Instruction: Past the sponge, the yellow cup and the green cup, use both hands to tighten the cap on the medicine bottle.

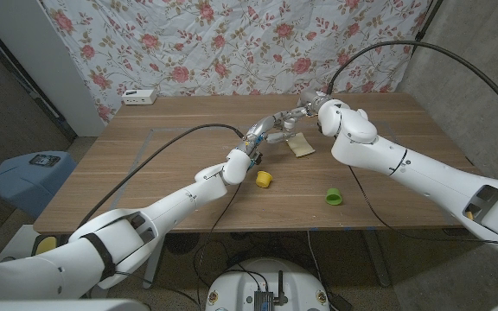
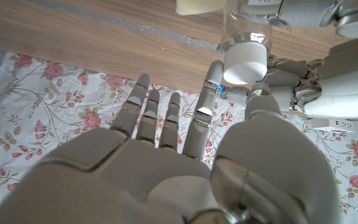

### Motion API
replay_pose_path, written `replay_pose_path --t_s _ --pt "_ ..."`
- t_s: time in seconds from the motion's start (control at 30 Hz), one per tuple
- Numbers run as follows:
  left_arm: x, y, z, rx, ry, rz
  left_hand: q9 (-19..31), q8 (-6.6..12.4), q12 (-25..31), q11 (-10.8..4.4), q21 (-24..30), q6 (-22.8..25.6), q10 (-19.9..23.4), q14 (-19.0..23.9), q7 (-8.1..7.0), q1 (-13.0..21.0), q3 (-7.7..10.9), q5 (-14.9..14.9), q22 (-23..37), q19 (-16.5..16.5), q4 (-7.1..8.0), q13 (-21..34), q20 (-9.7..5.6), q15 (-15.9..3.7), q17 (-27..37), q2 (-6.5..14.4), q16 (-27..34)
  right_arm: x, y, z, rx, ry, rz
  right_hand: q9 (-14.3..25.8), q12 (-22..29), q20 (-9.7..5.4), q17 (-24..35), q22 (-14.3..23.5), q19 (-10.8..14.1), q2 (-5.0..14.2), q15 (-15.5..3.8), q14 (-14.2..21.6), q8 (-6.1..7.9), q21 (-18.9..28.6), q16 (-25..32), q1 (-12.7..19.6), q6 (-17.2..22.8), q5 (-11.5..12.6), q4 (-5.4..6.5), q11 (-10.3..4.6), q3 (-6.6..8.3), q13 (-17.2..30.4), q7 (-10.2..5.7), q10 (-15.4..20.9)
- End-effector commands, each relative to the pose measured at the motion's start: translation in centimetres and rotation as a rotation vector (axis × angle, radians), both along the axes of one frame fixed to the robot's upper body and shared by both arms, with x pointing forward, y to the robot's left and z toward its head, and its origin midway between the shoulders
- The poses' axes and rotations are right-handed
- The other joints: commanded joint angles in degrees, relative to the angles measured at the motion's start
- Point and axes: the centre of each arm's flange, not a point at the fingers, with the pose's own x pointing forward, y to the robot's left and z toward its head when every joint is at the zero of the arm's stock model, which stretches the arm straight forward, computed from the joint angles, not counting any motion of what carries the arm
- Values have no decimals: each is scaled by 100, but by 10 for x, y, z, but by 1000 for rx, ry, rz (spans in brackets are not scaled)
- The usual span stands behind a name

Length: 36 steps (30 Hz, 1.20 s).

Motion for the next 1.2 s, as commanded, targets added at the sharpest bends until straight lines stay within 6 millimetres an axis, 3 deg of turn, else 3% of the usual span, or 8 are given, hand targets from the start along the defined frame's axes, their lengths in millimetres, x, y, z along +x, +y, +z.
replay_pose_path --t_s 0.03,0.43,0.7,0.97,1.2 --pt "0 -2 1 4 1 -3 19 -7 23 -246 0 25 279 44 -10 5 16 31 13 -19 21 17 -271 -446 5 54 21 -7 -5 0 13 4 16 6 -52 70 23 12 -38 -31 75 1 -114 -20 -32 -113 -210 34 20 29 -58 10 47 -43" --pt "-2 -2 0 8 4 -4 18 -6 22 -242 2 21 280 46 -16 7 14 30 12 -17 18 17 -275 -454 6 50 22 -13 -8 1 7 36 55 42 -165 161 19 12 -215 -113 281 -240 -464 -70 -154 -300 -915 61 3 94 -145 19 135 -375" --pt "-2 -2 -1 11 4 -10 19 -5 20 -249 0 21 277 44 -12 18 14 31 13 -21 12 17 -271 -461 6 48 22 -15 -10 2 -8 75 77 132 -198 217 13 8 -400 -115 396 -494 -715 -86 -203 -267 -1682 78 -105 213 -126 27 141 -771" --pt "-1 -3 -1 11 7 -7 19 -6 22 -231 -1 16 280 48 -5 13 11 30 13 -25 16 17 -264 -448 7 48 23 -17 -12 5 -20 103 95 161 -195 254 9 4 -509 -74 425 -723 -805 -87 -223 -81 -2249 76 -245 258 -33 30 169 -1059" --pt "0 -3 -1 11 7 -4 18 -3 21 -250 0 22 281 46 -20 19 15 31 13 -22 13 17 -271 -454 6 49 21 -17 -12 7 -34 128 105 152 -194 270 8 0 -555 -58 424 -864 -805 -85 -230 102 -2487 80 -345 289 47 30 123 -1232"
